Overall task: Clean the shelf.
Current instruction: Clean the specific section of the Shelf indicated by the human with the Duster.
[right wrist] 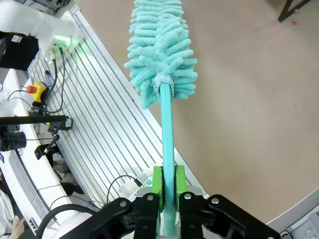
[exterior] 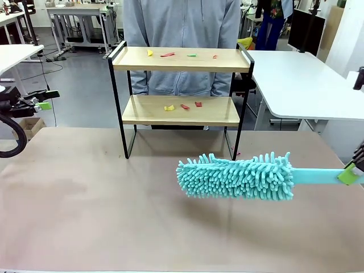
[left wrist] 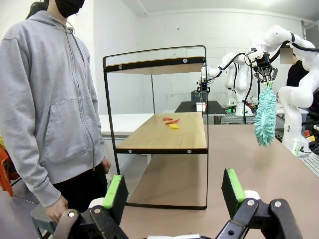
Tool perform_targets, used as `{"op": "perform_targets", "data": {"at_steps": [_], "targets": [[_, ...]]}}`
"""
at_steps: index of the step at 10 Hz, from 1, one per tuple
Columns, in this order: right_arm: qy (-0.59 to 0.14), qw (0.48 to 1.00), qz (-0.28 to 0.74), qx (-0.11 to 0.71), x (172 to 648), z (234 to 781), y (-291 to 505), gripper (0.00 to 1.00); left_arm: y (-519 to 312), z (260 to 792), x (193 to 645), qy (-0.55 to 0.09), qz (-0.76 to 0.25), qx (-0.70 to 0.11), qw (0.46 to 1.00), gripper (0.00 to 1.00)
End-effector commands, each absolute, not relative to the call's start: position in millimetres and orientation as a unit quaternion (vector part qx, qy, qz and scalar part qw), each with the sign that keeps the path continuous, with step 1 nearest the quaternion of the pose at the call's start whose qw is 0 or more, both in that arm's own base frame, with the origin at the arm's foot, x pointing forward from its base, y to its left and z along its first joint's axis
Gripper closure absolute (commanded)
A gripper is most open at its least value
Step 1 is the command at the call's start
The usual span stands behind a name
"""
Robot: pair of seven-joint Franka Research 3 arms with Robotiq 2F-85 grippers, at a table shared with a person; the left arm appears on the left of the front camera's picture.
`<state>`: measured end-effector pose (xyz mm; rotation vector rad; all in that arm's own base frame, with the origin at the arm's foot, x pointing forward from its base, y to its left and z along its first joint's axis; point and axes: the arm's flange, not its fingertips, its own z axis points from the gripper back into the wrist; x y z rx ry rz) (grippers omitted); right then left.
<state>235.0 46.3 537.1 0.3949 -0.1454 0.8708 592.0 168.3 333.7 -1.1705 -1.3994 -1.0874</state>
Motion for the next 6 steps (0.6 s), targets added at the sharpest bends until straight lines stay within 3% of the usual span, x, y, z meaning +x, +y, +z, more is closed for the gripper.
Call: {"op": "perform_targets", "data": {"at_steps": [1, 6], "targets": [[-0.071, 0.889, 0.409, 0.194, 234.3, 538.8, 46.8, 0.87, 167.1, 337.1, 591.0, -0.576, -0.448, -0.480, 0.486, 0.00], [-0.071, 0.889, 0.409, 0.194, 234.3, 538.8, 46.8, 0.87, 167.1, 337.1, 591.0, -0.576, -0.448, -0.480, 0.486, 0.00]]}}
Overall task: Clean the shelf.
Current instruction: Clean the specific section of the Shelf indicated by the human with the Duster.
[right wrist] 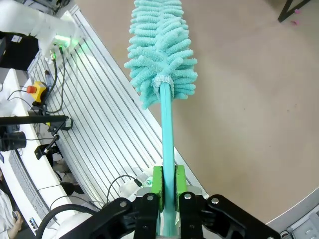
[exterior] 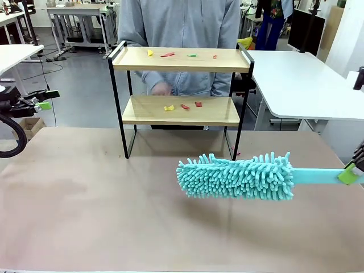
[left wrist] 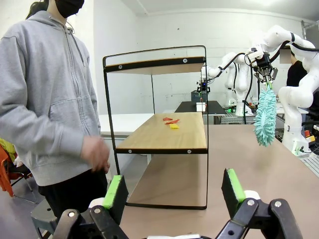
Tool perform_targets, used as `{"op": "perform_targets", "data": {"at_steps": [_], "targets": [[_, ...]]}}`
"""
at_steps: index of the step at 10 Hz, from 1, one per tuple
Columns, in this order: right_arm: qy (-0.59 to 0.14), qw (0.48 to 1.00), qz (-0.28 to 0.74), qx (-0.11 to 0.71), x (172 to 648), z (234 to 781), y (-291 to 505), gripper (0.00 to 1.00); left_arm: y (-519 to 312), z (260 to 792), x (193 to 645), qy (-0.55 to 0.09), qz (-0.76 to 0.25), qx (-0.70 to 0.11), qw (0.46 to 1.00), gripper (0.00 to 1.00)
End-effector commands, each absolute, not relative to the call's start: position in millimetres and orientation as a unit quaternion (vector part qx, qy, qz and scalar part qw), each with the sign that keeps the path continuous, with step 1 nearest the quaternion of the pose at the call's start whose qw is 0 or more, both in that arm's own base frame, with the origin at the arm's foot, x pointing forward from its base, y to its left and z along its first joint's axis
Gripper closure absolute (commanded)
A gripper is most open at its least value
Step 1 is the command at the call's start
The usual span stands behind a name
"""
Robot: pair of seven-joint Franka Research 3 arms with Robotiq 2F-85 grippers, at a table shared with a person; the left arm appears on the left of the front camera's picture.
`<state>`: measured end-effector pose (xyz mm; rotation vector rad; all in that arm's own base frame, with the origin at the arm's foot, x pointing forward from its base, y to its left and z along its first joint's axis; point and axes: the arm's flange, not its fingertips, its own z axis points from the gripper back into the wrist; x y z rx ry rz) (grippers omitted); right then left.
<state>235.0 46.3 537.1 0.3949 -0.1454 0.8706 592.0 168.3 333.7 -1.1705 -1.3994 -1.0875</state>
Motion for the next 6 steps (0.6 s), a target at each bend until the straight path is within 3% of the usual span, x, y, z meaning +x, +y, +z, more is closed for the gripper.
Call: {"op": "perform_targets", "data": {"at_steps": [1, 6], "targets": [[-0.071, 0.889, 0.409, 0.194, 234.3, 538.8, 46.8, 0.87, 167.1, 337.1, 591.0, -0.576, -0.448, -0.480, 0.486, 0.00], [-0.071, 0.889, 0.409, 0.194, 234.3, 538.8, 46.8, 0.87, 167.1, 337.1, 591.0, -0.576, -0.448, -0.480, 0.486, 0.00]]}}
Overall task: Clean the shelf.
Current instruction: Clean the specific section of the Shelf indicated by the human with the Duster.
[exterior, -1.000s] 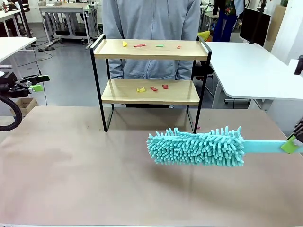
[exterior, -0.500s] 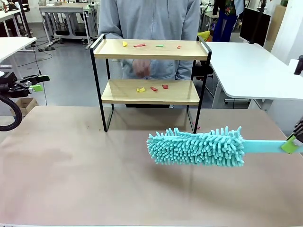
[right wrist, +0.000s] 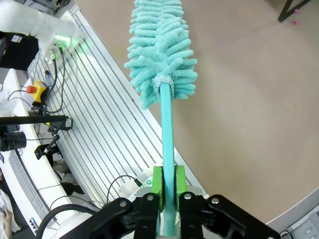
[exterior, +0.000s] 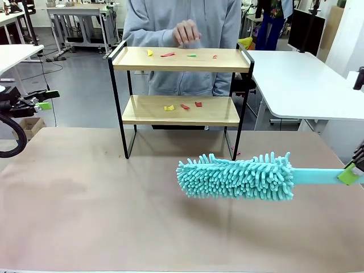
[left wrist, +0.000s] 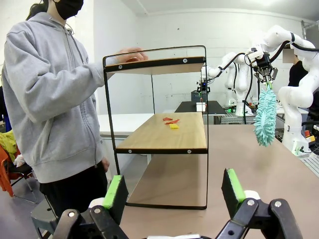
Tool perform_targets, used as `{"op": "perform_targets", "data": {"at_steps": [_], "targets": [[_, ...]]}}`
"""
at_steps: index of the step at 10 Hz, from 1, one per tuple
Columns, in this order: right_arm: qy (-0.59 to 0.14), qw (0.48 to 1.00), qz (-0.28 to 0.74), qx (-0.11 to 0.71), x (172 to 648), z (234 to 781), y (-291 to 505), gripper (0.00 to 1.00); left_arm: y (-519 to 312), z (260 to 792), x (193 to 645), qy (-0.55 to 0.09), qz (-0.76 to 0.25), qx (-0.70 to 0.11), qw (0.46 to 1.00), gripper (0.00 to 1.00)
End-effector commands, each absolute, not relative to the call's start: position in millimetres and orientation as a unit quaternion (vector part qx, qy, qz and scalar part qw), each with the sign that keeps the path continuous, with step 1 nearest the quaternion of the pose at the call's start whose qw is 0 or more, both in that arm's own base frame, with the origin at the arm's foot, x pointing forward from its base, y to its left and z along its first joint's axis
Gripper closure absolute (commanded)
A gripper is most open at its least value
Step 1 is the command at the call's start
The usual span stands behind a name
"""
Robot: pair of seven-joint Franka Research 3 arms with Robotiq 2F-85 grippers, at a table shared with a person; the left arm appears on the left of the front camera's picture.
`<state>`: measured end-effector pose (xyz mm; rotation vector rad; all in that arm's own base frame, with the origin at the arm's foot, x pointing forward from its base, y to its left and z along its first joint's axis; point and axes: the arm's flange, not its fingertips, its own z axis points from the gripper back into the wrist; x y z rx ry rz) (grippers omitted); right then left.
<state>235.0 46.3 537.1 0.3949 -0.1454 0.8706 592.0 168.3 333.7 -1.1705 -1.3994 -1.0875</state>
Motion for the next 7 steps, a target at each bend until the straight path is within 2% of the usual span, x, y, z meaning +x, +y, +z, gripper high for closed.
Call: {"op": "perform_targets", "data": {"at_steps": [1, 7], "targets": [[-0.071, 0.889, 0.409, 0.194, 234.3, 538.8, 46.8, 0.87, 167.1, 337.1, 591.0, -0.576, -0.448, -0.480, 0.486, 0.00], [-0.071, 0.889, 0.409, 0.194, 234.3, 538.8, 46.8, 0.87, 167.1, 337.1, 591.0, -0.576, -0.448, -0.480, 0.486, 0.00]]}}
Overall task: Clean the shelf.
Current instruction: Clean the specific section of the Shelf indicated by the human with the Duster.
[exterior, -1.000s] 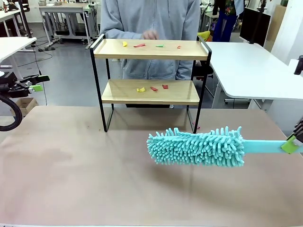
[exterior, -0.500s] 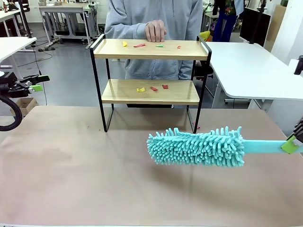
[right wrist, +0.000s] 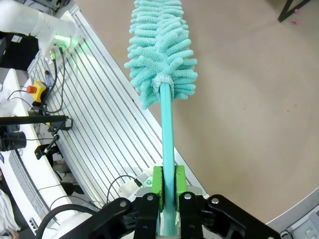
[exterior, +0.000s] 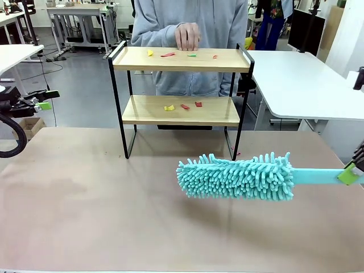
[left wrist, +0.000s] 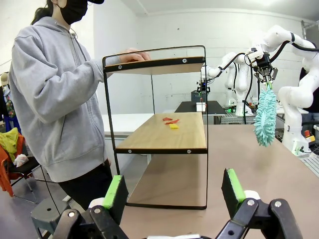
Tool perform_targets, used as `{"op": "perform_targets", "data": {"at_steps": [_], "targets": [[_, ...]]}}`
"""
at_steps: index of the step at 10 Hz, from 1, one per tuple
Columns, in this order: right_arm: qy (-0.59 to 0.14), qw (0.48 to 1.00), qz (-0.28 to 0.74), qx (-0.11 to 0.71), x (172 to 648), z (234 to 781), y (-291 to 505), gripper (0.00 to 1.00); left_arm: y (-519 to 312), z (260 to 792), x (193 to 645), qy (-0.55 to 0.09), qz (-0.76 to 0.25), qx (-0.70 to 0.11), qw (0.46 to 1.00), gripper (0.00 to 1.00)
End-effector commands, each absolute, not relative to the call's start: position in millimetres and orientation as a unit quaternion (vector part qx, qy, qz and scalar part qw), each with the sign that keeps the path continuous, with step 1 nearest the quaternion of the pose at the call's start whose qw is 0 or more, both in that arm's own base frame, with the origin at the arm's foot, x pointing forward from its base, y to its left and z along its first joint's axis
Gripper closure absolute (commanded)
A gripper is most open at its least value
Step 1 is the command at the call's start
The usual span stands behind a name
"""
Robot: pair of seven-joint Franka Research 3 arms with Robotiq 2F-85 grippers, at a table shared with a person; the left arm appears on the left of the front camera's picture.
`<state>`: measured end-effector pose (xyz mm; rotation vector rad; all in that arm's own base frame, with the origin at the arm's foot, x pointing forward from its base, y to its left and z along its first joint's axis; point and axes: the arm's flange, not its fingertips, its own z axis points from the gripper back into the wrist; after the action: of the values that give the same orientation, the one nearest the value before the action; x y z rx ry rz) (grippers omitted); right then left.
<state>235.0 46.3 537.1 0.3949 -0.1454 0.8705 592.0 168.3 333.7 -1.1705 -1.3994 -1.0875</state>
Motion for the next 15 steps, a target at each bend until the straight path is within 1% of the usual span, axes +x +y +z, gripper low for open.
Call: {"op": "perform_targets", "data": {"at_steps": [1, 5, 6, 7, 10, 12, 13, 14, 15], "targets": [[-0.071, 0.889, 0.409, 0.194, 234, 539, 47, 0.87, 167, 337, 591, -0.576, -0.448, -0.480, 0.486, 0.00], [-0.070, 0.885, 0.418, 0.190, 235, 537, 46, 0.87, 167, 337, 591, -0.576, -0.448, -0.480, 0.486, 0.00], [-0.105, 0.873, 0.416, 0.232, 239, 550, 59, 0.87, 167, 337, 591, -0.576, -0.448, -0.480, 0.486, 0.00], [-0.128, 0.873, 0.397, 0.253, 238, 565, 72, 0.87, 167, 337, 591, -0.576, -0.448, -0.480, 0.486, 0.00], [-0.184, 0.868, 0.379, 0.262, 218, 612, 127, 0.87, 167, 337, 591, -0.576, -0.448, -0.480, 0.486, 0.00], [-0.219, 0.867, 0.371, 0.250, 207, 645, 167, 0.87, 167, 337, 591, -0.576, -0.448, -0.480, 0.486, 0.00], [-0.225, 0.877, 0.347, 0.245, 201, 665, 191, 0.87, 167, 337, 591, -0.576, -0.448, -0.480, 0.486, 0.00], [-0.275, 0.877, 0.325, 0.223, 199, 680, 217, 0.87, 167, 337, 591, -0.576, -0.448, -0.480, 0.486, 0.00], [-0.292, 0.886, 0.288, 0.216, 202, 695, 248, 0.87, 167, 337, 591, -0.576, -0.448, -0.480, 0.486, 0.00]]}}
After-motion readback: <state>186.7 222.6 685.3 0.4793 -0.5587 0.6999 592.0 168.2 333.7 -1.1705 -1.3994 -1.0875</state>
